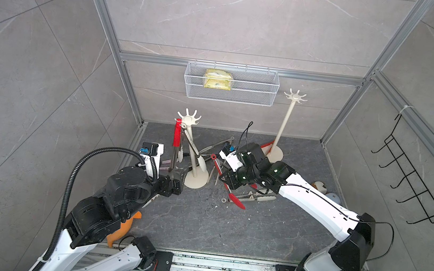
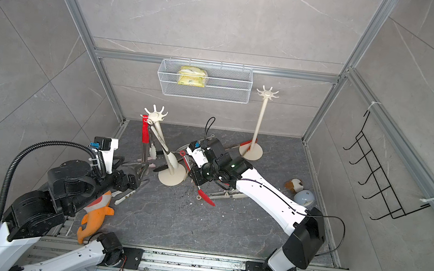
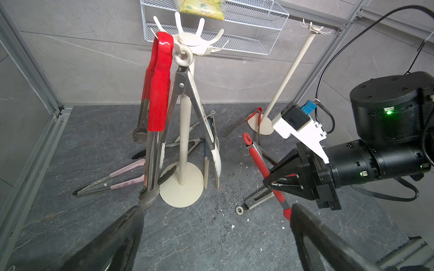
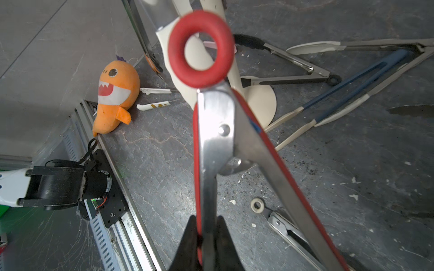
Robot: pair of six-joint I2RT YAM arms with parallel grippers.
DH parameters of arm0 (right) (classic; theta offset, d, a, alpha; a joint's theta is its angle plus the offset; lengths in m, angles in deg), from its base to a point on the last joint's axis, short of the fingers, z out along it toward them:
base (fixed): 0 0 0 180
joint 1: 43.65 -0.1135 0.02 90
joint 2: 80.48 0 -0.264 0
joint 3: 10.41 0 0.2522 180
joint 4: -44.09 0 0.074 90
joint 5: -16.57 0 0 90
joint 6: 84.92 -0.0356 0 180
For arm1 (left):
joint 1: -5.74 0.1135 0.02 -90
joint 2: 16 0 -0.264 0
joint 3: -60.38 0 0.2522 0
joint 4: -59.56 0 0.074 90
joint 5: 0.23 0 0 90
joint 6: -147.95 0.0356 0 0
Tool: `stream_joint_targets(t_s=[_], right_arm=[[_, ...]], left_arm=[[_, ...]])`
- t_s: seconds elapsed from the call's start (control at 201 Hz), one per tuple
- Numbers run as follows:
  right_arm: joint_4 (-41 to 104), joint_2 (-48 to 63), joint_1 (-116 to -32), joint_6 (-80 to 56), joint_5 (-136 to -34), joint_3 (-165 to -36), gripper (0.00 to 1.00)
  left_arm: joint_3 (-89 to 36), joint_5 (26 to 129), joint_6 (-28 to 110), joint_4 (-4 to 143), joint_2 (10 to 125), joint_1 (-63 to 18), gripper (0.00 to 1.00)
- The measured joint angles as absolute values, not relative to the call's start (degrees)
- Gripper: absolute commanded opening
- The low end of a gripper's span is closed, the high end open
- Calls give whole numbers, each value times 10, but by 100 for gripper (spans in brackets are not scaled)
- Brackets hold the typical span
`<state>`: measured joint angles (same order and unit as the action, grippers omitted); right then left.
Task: Hang food tongs on kitchen utensil racks
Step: Pick up the food tongs from the center of the board, then hang the food tongs on the rack.
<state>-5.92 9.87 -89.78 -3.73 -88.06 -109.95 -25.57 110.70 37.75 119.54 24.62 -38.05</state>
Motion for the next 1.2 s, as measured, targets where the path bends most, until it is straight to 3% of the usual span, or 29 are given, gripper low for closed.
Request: stream_joint_targets(t_s=[0.787, 1.2], right_arm=[[-28, 92, -952, -54, -819, -1223, 0], [-24, 145, -977, -54, -817, -1282, 0]], left_arm=[[-231, 1121, 372, 1197, 225, -381, 100], [-231, 1118, 374, 1197, 218, -381, 99]])
